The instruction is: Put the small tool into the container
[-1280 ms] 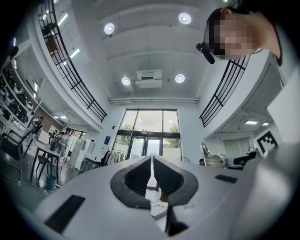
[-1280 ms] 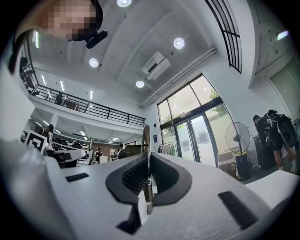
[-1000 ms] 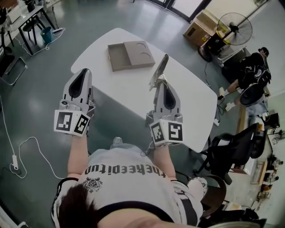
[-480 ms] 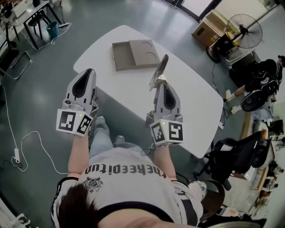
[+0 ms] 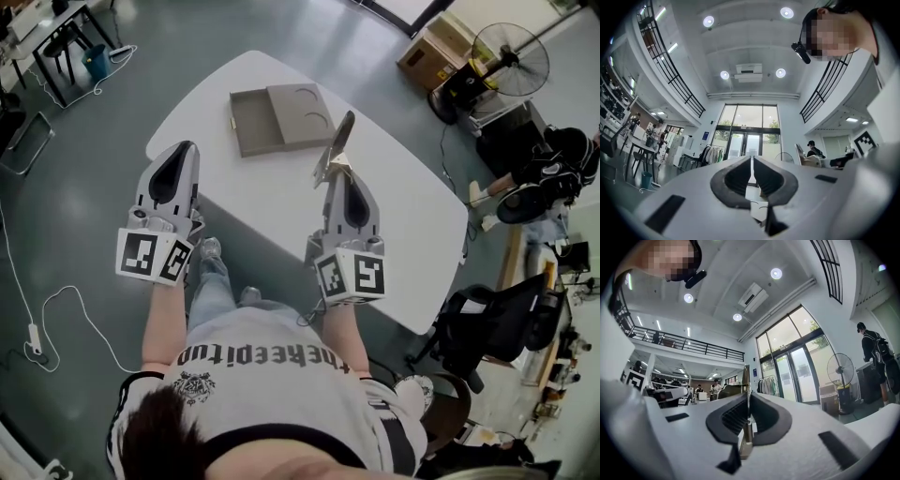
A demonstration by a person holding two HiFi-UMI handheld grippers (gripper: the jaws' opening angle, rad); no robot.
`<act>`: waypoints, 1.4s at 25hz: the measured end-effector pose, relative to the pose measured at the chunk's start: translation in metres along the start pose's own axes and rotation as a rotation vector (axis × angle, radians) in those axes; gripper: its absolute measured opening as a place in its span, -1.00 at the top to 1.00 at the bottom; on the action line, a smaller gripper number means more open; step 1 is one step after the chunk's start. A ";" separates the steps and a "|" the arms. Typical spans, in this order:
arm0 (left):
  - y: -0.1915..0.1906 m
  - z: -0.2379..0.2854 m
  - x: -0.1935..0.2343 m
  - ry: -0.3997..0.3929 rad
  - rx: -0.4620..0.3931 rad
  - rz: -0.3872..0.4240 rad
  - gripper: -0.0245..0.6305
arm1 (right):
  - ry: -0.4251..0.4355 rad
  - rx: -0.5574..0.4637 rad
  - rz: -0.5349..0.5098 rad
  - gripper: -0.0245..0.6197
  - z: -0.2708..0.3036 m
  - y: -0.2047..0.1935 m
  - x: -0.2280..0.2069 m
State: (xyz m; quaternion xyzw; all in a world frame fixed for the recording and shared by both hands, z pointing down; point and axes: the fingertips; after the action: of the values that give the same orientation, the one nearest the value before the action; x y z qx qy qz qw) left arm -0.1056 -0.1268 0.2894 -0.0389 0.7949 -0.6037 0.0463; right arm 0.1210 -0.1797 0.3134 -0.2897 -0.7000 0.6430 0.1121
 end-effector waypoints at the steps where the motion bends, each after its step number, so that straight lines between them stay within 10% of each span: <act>1: -0.003 0.004 0.008 0.000 0.004 -0.002 0.87 | -0.004 0.003 -0.001 0.91 0.008 -0.003 0.002; 35: -0.071 0.191 0.188 -0.224 -0.015 -0.029 0.87 | -0.221 0.208 -0.082 0.91 0.241 -0.126 0.014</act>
State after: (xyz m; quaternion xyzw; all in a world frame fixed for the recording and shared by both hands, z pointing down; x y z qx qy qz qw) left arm -0.2690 -0.3504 0.3022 -0.1180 0.7886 -0.5902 0.1258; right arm -0.0511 -0.3741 0.3961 -0.1751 -0.6488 0.7351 0.0899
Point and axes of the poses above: the fingertips, and each gripper's own axes: z forward along the fingers, x to its left, y out of its top, and after that the axes turned 7 degrees about z, right-handed
